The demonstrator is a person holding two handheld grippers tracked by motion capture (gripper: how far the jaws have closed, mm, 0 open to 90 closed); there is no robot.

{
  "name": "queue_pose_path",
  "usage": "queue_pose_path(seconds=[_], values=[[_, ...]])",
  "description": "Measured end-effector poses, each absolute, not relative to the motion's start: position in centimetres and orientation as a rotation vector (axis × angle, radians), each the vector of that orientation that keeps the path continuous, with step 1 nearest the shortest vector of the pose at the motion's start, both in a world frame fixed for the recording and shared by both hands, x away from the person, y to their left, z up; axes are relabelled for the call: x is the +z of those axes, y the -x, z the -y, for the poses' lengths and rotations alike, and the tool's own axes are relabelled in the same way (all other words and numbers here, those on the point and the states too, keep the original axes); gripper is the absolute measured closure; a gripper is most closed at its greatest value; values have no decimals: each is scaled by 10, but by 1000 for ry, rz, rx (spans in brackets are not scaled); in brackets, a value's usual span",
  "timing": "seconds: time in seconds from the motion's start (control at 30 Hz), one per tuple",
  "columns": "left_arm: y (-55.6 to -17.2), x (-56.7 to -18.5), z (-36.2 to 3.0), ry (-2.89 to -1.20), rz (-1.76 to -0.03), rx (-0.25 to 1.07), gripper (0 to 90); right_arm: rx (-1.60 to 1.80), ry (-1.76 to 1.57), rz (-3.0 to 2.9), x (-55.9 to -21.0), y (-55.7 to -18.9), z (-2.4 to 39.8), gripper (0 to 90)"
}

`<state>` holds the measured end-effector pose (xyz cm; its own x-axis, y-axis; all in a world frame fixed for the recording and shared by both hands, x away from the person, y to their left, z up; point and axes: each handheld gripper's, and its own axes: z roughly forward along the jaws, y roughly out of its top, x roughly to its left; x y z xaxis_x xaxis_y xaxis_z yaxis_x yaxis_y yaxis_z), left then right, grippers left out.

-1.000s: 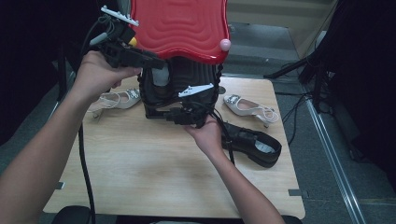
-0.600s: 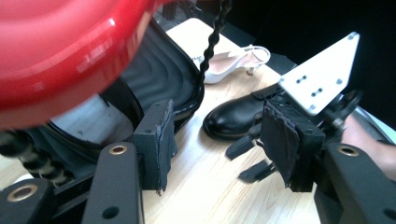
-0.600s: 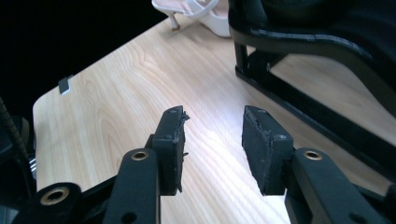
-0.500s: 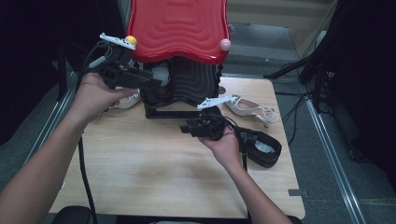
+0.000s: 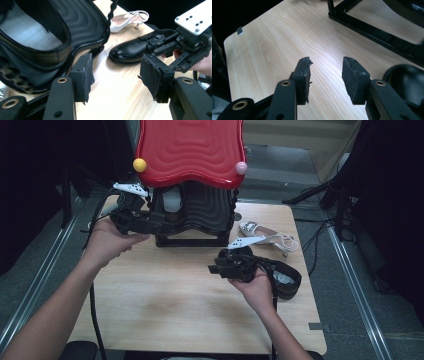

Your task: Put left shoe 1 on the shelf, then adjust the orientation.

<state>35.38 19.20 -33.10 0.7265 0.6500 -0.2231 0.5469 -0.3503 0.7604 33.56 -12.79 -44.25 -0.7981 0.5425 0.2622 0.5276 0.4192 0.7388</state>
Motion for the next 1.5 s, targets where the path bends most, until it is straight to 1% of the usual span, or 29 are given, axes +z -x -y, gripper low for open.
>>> queue_pose_path(seconds=[0.3,1.0,1.2,1.37,1.5], values=[[-351,-364,-188,-2067,-912,120,441,1327,-1038,-2625,-452,-326,153,582],[-336,-436,-181,-2107,-945,46,450,1262,-1092,-2628,-471,-316,188,579],[-329,-447,-176,-2110,-929,39,455,1254,-1125,-2620,-474,-317,198,582],[-325,-453,-177,-2077,-932,17,458,1237,-1149,-2606,-472,-318,209,582],[-323,-458,-178,-2091,-940,26,461,1229,-1156,-2588,-469,-318,220,587]])
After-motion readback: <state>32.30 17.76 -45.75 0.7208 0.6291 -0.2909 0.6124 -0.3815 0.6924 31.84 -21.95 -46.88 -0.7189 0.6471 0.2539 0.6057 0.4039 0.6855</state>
